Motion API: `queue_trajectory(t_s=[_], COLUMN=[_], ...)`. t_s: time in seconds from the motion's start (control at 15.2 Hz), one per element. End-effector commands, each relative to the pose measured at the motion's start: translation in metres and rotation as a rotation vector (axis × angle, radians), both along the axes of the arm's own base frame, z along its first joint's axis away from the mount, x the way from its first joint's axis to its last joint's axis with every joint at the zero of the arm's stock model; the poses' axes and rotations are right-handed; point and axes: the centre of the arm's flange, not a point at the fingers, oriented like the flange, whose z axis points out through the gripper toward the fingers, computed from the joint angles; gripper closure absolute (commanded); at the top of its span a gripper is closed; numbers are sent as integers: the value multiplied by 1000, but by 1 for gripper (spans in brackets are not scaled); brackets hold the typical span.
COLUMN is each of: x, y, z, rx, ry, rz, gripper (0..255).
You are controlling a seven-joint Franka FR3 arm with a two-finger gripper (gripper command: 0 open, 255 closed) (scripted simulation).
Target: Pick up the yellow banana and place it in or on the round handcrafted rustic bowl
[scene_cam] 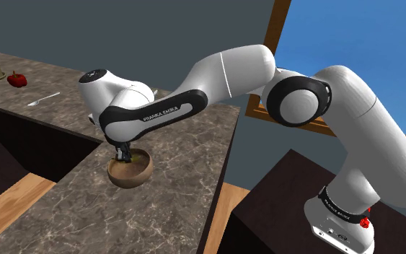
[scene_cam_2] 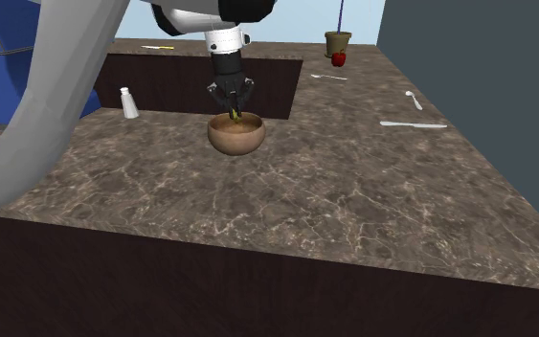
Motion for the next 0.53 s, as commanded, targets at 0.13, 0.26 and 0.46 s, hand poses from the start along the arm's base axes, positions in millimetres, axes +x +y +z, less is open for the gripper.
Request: queue_trajectory(t_s=[0.13, 0.26, 0.46], x=[0, 0, 0], y=[0, 0, 0], z=[0, 0, 0], rx=[0, 0, 0], ry=[0, 0, 0], rz=[0, 0, 0], gripper=[255, 0, 0])
